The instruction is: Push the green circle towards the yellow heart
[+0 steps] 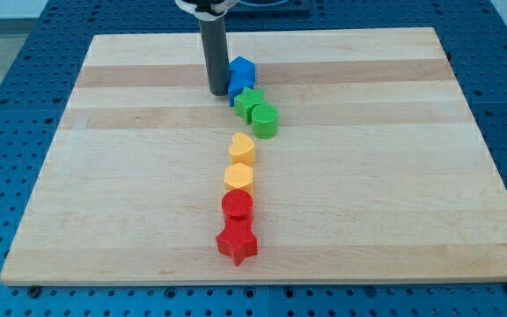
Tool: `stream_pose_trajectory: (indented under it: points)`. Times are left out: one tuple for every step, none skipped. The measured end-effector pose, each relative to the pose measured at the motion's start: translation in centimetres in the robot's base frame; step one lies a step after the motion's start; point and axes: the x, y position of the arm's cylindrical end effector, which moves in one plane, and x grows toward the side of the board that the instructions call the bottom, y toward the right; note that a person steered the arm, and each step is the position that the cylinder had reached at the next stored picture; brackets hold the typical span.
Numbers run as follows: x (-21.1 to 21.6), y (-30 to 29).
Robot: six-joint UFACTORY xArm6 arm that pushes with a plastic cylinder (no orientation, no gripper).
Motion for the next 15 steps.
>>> stream_pose_trajectory:
  points:
    - [0.0,0.0]
    - [0.1,-2.0]
    - [-1.8,-4.2]
    - [-8.1,-2.8]
    - [-12.8,1.2]
    - [-10.5,7.5]
    - [-5.2,13.6]
    - [-2.3,14.0]
    - [1.8,14.0]
    - [3.7,13.1]
    - [5.2,12.3]
    - [4.8,12.2]
    - [4.8,11.7]
    - [4.8,11.1]
    - [5.9,10.1]
